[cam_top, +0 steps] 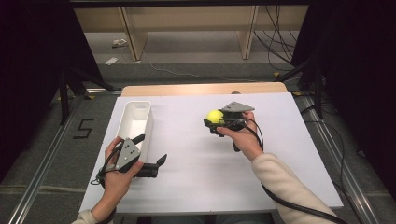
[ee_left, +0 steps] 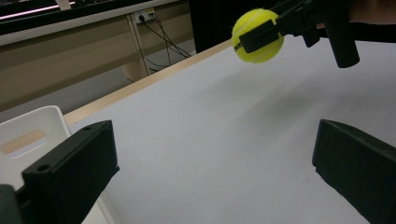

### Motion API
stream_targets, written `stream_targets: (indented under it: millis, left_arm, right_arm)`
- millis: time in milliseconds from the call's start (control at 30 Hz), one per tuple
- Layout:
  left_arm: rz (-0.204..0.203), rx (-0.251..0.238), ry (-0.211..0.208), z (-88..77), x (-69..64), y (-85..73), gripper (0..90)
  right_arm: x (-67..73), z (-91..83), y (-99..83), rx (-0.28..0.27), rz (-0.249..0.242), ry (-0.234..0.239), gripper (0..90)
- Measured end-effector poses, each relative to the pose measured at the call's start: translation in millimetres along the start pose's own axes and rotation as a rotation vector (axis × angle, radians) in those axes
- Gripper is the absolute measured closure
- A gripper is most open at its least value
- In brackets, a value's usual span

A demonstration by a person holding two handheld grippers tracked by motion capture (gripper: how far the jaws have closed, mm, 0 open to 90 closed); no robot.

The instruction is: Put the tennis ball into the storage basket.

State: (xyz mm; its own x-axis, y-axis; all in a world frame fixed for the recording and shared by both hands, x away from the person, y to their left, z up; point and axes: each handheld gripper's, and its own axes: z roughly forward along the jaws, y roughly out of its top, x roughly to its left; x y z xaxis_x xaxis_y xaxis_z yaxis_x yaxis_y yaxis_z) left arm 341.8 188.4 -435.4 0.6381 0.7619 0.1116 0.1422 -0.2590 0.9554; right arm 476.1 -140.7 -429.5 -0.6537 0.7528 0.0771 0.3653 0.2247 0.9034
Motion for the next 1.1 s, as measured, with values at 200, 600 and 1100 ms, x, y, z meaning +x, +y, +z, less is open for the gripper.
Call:
stream_targets:
  millis: [200, 600, 1100]
  left_arm:
    - [-0.001, -0.001, -0.001, -0.3, 0.2, -0.1, 0.0]
    - [-0.001, -0.001, 0.0, -0.1, 0.0, 0.0, 0.0]
    - [-0.002, -0.002, 0.0, -0.2, 0.3, -0.1, 0.0]
  right_arm:
    - [2.3, -0.2, 0.7, 0.0, -0.006, 0.003, 26.4]
    - [8.7, 1.1, 1.4, -0.005, -0.011, 0.018, 26.4]
    - [12.3, 1.1, 2.7, -0.008, -0.017, 0.028, 26.5]
